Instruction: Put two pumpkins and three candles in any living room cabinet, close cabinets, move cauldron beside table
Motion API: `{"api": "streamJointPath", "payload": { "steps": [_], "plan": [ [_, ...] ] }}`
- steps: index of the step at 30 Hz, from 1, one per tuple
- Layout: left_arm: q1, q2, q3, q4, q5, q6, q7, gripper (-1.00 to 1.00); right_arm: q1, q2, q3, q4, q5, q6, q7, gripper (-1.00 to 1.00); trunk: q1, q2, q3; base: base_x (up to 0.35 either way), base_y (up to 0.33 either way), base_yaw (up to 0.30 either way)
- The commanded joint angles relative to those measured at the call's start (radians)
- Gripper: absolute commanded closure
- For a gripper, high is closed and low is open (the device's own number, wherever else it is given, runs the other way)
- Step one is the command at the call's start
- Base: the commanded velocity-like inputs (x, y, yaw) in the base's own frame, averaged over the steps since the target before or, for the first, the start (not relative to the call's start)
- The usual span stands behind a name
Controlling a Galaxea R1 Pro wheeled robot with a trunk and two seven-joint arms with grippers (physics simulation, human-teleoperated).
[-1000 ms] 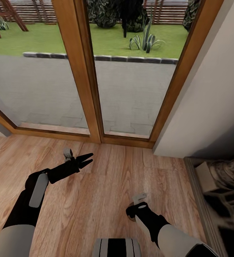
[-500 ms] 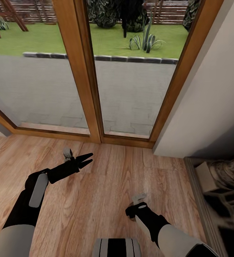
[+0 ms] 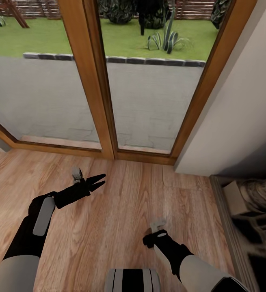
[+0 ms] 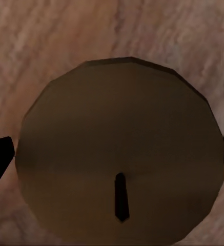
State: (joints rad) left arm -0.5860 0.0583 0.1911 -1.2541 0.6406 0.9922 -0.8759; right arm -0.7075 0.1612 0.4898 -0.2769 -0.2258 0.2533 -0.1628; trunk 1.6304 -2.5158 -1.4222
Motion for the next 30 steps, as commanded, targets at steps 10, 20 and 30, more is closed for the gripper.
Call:
{"api": "streamJointPath", "payload": {
  "steps": [10, 20, 30],
  "plan": [
    [0.000, 0.000, 0.001, 0.001, 0.001, 0.000, 0.000, -1.00, 0.000, 0.000, -0.001, 0.000, -0.004, 0.000, 0.000, 1.00, 0.003, -0.001, -0.023, 0.000, 0.000, 0.000],
    [0.000, 0.000, 0.002, 0.001, 0.001, 0.000, 0.000, -1.00, -0.001, -0.006, -0.002, -0.014, 0.002, 0.000, 0.000, 1.00, 0.003, -0.001, -0.023, 0.000, 0.000, 0.000],
    [0.000, 0.000, 0.002, 0.001, 0.001, 0.000, 0.000, -1.00, -0.001, -0.063, -0.006, -0.195, 0.002, 0.158, 0.000, 1.00, 0.003, -0.001, -0.023, 0.000, 0.000, 0.000]
  ]
}}
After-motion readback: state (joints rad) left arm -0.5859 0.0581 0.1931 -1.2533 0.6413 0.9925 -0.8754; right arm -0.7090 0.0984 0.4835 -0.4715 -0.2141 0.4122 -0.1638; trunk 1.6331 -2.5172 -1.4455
